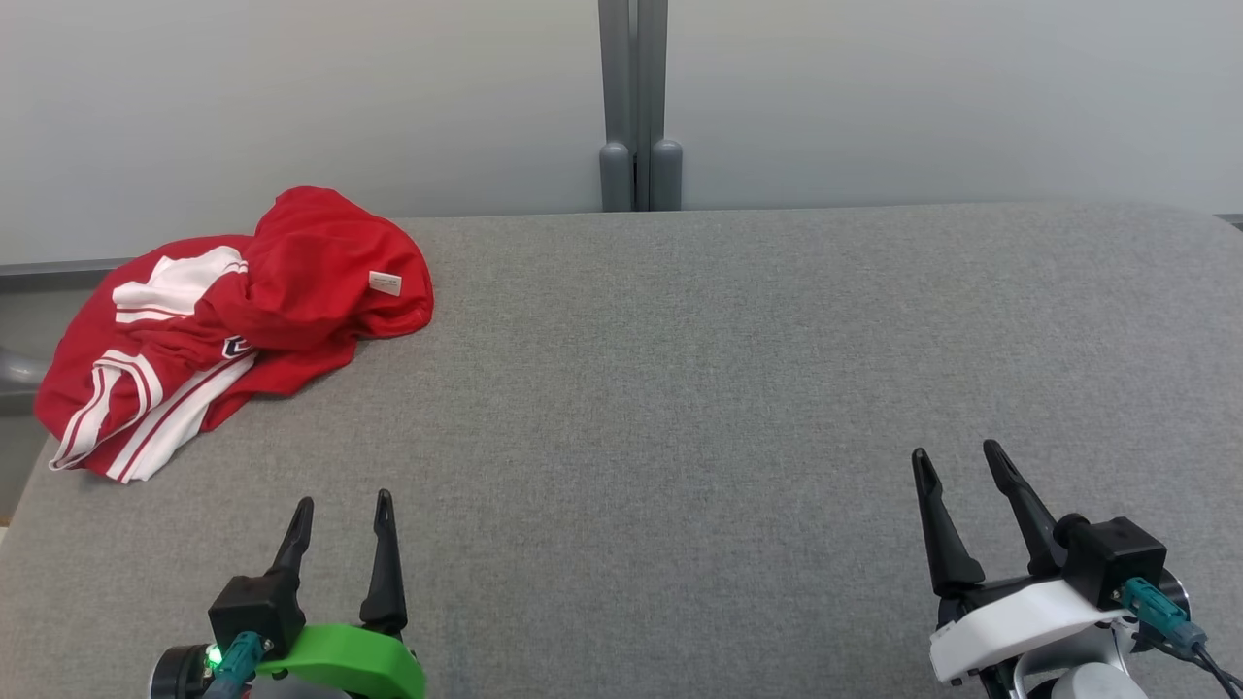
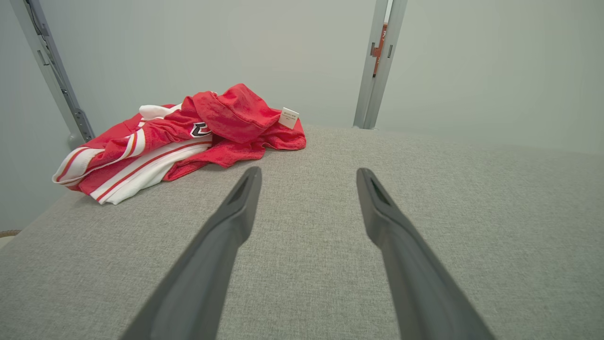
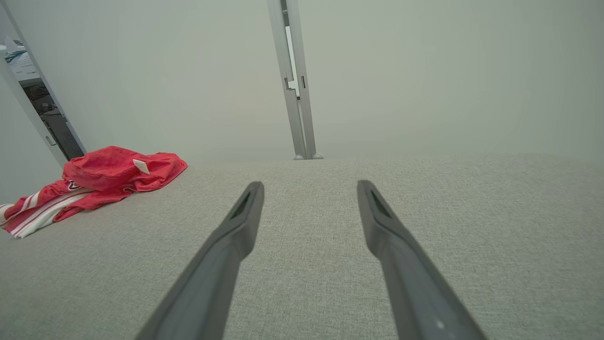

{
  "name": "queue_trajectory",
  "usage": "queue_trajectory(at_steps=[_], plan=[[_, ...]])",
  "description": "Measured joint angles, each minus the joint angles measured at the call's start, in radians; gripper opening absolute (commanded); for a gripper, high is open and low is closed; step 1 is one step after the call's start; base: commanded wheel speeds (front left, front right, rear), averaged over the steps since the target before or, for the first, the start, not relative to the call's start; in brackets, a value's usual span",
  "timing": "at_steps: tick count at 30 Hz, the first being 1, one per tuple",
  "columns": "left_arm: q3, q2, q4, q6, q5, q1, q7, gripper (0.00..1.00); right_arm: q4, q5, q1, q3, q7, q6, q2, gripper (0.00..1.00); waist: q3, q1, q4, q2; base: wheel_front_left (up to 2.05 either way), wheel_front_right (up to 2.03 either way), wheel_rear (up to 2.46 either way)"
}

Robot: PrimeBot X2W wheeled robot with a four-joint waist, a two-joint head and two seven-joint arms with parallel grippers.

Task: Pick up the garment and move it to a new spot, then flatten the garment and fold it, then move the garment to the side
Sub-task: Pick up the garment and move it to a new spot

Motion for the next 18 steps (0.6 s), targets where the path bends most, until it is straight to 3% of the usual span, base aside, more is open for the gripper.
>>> queue_trajectory(at_steps=[18], plan=[[0.004,0.026,0.006,0.013,-0.014,0.000,0.000,1.00,0.002,0.000,0.012,-0.002,0.000,0.000,0.004,1.00,-0.001,0.0000,0.056,0.0000,0.00,0.00,0.00]])
